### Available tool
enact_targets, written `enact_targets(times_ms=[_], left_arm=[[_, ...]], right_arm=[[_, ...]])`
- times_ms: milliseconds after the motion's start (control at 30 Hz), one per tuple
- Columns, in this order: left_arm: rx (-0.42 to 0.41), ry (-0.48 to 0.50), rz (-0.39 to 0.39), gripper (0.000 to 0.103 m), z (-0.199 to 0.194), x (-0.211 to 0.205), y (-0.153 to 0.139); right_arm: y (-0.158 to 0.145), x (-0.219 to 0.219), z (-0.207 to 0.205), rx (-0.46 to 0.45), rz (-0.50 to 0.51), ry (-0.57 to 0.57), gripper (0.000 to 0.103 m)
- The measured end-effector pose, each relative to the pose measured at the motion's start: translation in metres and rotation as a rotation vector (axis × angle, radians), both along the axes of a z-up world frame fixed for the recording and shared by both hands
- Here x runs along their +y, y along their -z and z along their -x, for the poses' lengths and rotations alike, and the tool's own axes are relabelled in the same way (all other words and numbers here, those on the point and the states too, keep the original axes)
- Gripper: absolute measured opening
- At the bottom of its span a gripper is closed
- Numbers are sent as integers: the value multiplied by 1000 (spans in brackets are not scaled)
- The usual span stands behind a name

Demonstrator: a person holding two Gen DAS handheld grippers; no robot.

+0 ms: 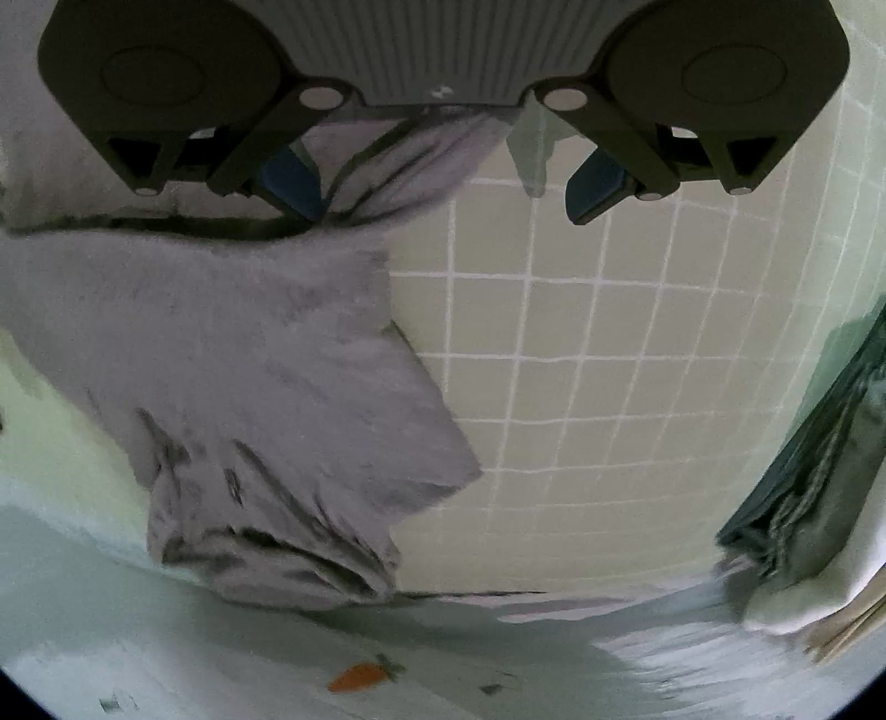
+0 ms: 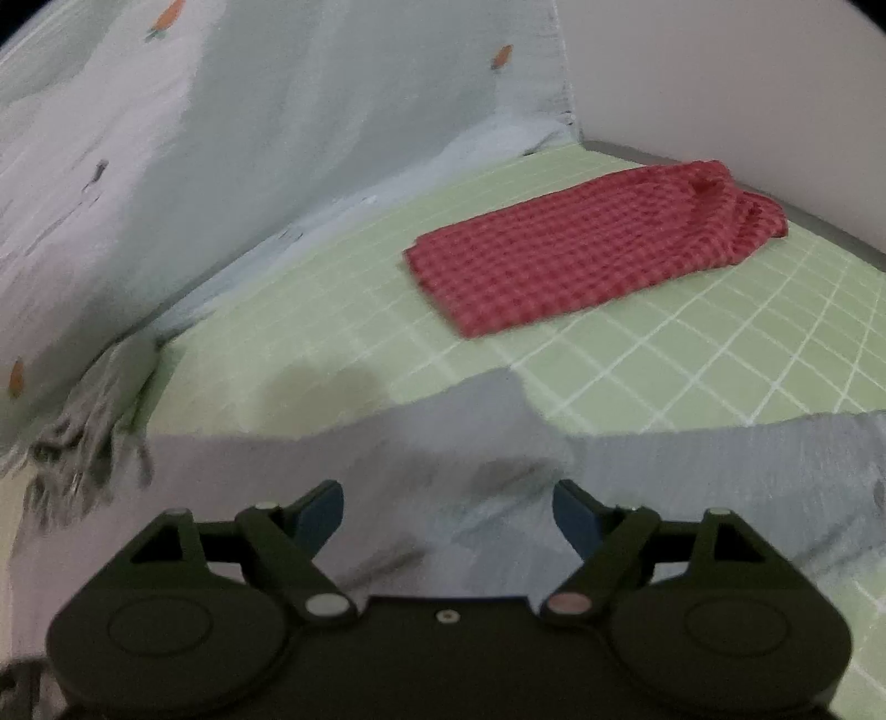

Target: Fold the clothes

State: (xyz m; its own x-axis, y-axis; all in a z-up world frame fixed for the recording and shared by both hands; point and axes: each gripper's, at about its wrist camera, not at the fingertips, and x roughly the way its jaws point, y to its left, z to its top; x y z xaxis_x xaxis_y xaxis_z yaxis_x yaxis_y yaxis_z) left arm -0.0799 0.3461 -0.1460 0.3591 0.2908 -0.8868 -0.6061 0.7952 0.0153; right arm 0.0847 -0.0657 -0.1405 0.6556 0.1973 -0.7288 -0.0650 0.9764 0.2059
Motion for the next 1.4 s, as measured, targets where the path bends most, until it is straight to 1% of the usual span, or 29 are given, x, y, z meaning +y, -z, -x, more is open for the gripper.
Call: enact_targets(times_ms=[67, 100, 133, 167, 200, 233, 267, 367, 400, 433, 500, 533, 567, 600, 633, 667, 733, 833, 933, 1000, 1100, 1200, 1233, 1267, 1300, 1333, 1367, 1400], left_arm=[[5, 6, -17, 83, -4, -3, 4], [-4, 1, -25, 80, -4, -4, 5], [-15, -4, -31, 71, -3, -5, 6], [-35, -9, -30, 56, -2, -5, 7], [-54, -18, -29, 47, 2, -6, 8], [-73, -29, -28, 29, 5, -6, 8], [-95, -42, -30, 21, 9, -6, 8], [-136, -108, -81, 19, 23, -2, 3], [-139, -133, -84, 19, 28, 2, 2], [-140, -157, -81, 20, 32, 5, 3], [-134, -205, -33, 23, 39, 13, 7], [-133, -224, -13, 29, 42, 15, 7], [-136, -226, -13, 36, 44, 15, 3], [-138, -229, -13, 41, 46, 15, -1], [-141, -231, -13, 52, 47, 14, -5], [-143, -236, -15, 68, 49, 14, -9], [-153, -249, -31, 81, 51, 8, -19], [-196, -224, -8, 87, 54, 4, -29], [-220, -221, 6, 92, 50, 1, -31], [-188, -215, -11, 93, 37, -1, -24], [-95, -215, -35, 93, 17, 1, -7], [-34, -227, -26, 93, 8, 4, 6], [-14, -230, -21, 93, 6, 6, 10], [6, -234, -15, 93, 3, 7, 15], [22, -237, -12, 95, 2, 8, 18], [23, -237, -15, 100, 1, 8, 19], [25, -237, -19, 103, 1, 8, 19], [27, -237, -22, 103, 1, 8, 20]], right_arm=[[0, 5, 15, 15, 24, -33, 85], [0, 7, 22, 22, 36, -49, 85], [0, 9, 30, 29, 49, -66, 85], [0, 12, 37, 37, 61, -82, 86], [0, 14, 44, 44, 73, -98, 86], [0, 16, 52, 52, 85, -115, 86], [0, 19, 59, 59, 97, -131, 86], [3, 23, 76, 79, 134, -165, 86], [5, 24, 79, 88, 143, -170, 86], [7, 24, 82, 96, 150, -174, 86], [9, 24, 82, 108, 138, -170, 86], [9, 24, 78, 107, 124, -166, 86], [10, 25, 74, 106, 110, -163, 87], [10, 25, 71, 103, 95, -159, 89], [8, 26, 65, 83, 81, -155, 92], [5, 27, 59, 62, 66, -152, 102], [3, 25, 46, 15, 36, -139, 103], [7, 23, 17, -1, 10, -116, 103], [16, 24, -11, -11, 30, -91, 103], [24, 25, -28, -19, 53, -75, 103], [39, 25, -47, 6, 78, -54, 103], [47, 25, -55, 28, 85, -43, 103], [48, 27, -55, 27, 97, -41, 100], [46, 30, -55, 15, 111, -52, 87], [43, 32, -54, 3, 125, -63, 75], [41, 35, -54, -9, 139, -74, 69], [39, 38, -53, -21, 153, -85, 48], [36, 41, -53, -34, 167, -96, 39]])
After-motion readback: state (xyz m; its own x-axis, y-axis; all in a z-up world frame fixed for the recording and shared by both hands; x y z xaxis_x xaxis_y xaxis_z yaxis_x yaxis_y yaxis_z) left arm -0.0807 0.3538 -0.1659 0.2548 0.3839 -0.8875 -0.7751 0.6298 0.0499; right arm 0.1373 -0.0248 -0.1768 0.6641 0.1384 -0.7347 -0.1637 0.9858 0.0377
